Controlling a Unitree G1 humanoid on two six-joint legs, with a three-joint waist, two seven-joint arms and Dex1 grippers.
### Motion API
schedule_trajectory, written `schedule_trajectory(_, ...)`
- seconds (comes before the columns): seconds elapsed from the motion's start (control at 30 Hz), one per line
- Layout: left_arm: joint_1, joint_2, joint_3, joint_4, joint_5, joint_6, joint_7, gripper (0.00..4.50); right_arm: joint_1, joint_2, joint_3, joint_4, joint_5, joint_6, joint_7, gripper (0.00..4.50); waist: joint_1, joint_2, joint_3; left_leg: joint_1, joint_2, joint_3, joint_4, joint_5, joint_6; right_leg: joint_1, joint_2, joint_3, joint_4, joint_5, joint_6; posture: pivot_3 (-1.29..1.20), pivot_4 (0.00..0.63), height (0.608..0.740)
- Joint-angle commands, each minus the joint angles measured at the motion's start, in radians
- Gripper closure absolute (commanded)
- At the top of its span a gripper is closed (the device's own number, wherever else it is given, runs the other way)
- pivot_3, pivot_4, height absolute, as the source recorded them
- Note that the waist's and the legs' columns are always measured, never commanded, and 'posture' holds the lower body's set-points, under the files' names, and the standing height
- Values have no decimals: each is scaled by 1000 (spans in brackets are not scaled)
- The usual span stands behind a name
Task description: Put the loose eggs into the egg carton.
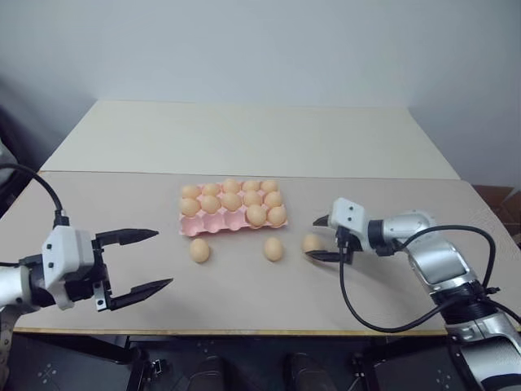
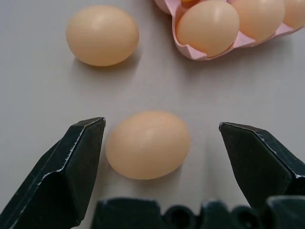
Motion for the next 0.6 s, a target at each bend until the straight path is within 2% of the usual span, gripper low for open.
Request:
schedule_trajectory(0.03,4,-3,14,-31,3,-14,11,0,-16,16,5,38,-20,-50,-9,66,0,0,0,0,0,0,0,0,0,0,0,0,0,0,0,0,150,740)
schedule_trajectory(0.27,5,-4,7,-27,17,-22,16,0,-34,50,4,125,-38,-89,-6,66,-1,0,0,0,0,0,0,0,0,0,0,0,0,0,0,0,150,740)
schedule_trajectory(0.37,4,-7,5,-28,22,-23,16,0,-29,51,5,130,-44,-125,-5,879,-1,0,0,0,0,0,0,0,0,0,0,0,0,0,0,0,150,740)
schedule_trajectory(0.47,3,-10,5,-29,25,-22,16,0,-26,50,7,122,-49,-127,-6,1885,-1,0,0,0,0,0,0,0,0,0,0,0,0,1,1,0,150,740)
schedule_trajectory(0.6,4,-11,6,-24,31,-25,15,0,-13,39,7,94,-56,-147,-3,2123,-1,0,0,0,0,0,0,0,0,0,0,0,1,1,1,0,150,740)
